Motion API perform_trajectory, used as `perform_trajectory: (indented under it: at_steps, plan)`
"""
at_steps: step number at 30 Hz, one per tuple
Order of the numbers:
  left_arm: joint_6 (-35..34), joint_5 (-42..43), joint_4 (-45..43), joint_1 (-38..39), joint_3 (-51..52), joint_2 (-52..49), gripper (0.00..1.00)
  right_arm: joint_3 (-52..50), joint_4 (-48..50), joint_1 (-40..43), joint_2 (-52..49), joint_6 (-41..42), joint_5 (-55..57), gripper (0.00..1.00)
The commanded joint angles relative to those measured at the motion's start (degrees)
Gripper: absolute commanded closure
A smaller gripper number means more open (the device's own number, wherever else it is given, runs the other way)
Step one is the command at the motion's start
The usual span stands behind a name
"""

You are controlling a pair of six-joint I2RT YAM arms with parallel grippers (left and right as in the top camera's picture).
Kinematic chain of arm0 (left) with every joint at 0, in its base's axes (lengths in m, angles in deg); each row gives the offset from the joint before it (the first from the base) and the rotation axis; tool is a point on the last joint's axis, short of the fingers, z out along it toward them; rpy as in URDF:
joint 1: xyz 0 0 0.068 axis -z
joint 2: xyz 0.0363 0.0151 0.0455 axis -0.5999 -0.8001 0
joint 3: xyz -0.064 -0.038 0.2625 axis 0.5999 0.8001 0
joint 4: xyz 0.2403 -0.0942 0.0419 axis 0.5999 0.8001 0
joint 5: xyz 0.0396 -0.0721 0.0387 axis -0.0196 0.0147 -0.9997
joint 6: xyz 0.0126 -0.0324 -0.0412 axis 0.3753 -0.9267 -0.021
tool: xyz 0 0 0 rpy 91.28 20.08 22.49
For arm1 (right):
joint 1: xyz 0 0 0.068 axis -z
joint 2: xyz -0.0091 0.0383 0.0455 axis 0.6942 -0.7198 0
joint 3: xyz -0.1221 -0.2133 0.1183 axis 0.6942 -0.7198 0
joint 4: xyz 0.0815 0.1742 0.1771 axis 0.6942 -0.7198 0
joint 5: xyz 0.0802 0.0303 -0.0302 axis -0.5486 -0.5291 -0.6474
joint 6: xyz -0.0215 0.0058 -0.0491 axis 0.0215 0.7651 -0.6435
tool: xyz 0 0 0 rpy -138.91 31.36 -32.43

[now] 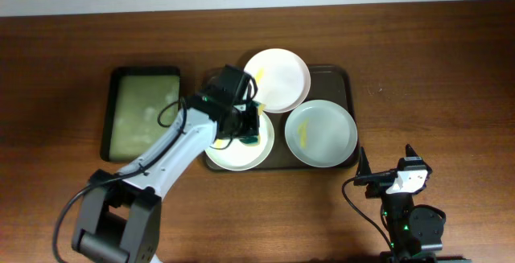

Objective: Clean dirty plates on tray and stack at the side
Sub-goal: 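Move the sponge with the left gripper onto the white plate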

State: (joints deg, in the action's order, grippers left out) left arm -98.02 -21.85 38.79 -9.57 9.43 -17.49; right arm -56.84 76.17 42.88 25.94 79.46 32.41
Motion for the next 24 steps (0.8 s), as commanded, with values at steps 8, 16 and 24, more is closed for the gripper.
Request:
perform_trajectory:
  at_steps: [8, 16, 24]
  plan:
    - [-5.9, -1.8, -3.3, 0.7, 5.6, 0.7, 0.9, -0.3, -0.4, 0.3, 0.4, 0.5, 0.5, 0.02]
    - [-5.9, -2.3, -3.4, 2.9, 5.6, 0.7, 0.18, -0.3, -0.2, 0.3, 0.2, -9.5, 2.0, 0.02]
    - [-1.1, -3.1, -1.7, -2.6, 3.3, 6.0, 0.22, -0.3, 24.8, 0.4, 0.2, -3.8, -13.5, 0.02]
